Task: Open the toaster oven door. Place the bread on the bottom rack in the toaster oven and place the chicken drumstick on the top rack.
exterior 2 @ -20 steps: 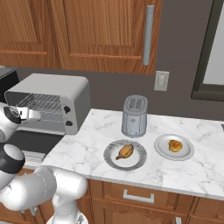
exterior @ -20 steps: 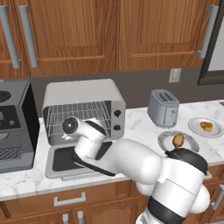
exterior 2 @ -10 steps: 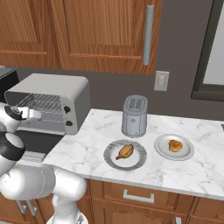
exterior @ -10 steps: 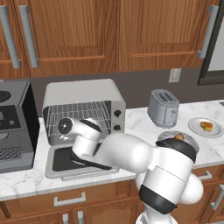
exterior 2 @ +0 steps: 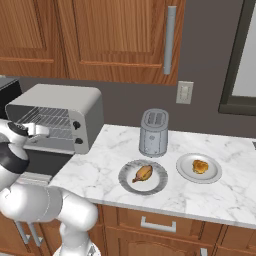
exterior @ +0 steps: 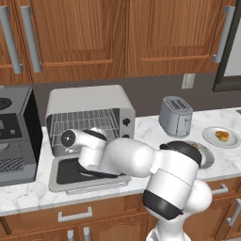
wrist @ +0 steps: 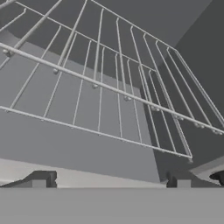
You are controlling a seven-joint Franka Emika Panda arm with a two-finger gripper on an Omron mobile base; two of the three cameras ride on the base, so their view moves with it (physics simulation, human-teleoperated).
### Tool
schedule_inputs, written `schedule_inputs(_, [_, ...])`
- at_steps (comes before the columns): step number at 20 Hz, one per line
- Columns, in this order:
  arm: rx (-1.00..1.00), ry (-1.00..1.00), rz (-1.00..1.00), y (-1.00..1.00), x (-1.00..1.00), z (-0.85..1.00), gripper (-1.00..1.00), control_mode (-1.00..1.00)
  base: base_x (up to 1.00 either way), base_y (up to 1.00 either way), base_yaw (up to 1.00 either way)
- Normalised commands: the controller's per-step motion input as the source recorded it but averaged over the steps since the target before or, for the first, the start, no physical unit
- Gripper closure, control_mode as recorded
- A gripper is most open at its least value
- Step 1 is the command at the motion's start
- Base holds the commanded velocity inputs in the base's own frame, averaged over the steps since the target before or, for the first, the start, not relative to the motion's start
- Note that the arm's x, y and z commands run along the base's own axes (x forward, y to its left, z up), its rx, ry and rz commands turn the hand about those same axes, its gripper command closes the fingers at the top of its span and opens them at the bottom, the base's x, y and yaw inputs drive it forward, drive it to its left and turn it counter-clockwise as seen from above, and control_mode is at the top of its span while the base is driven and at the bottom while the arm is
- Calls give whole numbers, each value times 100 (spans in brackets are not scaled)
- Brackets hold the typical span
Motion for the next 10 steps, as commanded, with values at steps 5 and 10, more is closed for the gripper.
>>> schedule_inputs(5, [0,0,2,0,22,-2,-100,-100,0,0,0])
schedule_inputs(10, [0,0,0,1,22,-13,-100,-100,0,0,0])
